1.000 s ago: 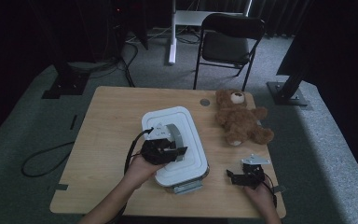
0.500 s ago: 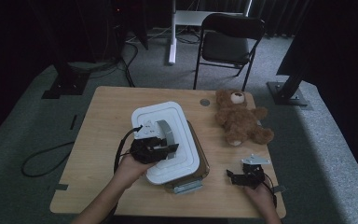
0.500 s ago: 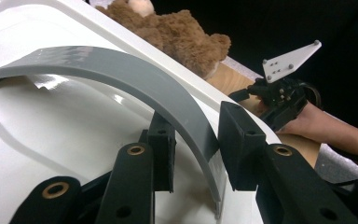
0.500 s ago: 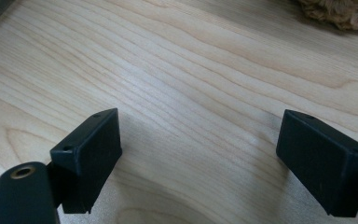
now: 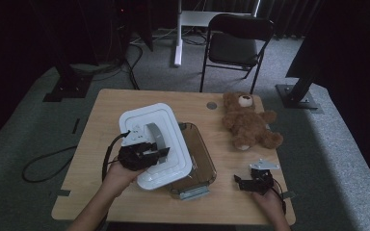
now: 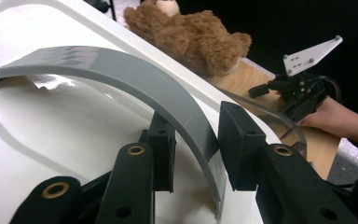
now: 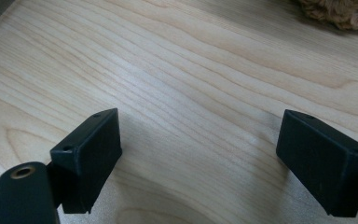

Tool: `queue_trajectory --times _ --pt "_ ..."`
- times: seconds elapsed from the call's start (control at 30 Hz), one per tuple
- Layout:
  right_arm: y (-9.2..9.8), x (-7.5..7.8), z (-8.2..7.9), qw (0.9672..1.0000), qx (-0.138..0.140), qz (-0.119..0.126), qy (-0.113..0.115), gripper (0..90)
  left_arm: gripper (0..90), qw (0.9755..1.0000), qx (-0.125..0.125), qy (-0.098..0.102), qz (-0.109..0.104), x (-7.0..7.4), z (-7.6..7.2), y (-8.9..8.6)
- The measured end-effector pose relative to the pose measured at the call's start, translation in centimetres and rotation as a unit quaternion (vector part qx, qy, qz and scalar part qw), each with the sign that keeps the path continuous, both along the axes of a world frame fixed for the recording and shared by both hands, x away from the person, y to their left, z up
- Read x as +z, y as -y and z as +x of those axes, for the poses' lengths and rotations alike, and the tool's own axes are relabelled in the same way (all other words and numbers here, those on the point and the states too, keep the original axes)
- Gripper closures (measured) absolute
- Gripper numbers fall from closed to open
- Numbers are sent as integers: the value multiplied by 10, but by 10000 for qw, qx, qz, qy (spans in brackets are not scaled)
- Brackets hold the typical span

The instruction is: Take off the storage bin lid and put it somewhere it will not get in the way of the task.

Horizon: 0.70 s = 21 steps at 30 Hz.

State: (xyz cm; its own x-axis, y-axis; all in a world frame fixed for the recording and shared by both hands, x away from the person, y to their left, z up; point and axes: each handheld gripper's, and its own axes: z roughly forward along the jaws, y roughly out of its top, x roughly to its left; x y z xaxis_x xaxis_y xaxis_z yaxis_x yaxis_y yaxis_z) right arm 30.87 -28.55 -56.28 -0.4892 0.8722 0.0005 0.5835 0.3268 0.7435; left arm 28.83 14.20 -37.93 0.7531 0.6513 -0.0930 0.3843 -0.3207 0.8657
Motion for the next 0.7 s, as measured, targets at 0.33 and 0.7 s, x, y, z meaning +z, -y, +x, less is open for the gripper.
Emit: queue_trajectory --times 0.33,0.7 --pt "0 0 0 10000 3 -8 0 130 682 9998 197 61 -55 0 -8 -29" --pt "0 0 0 10000 1 -5 1 130 682 9991 423 59 -82 -10 -14 -62"
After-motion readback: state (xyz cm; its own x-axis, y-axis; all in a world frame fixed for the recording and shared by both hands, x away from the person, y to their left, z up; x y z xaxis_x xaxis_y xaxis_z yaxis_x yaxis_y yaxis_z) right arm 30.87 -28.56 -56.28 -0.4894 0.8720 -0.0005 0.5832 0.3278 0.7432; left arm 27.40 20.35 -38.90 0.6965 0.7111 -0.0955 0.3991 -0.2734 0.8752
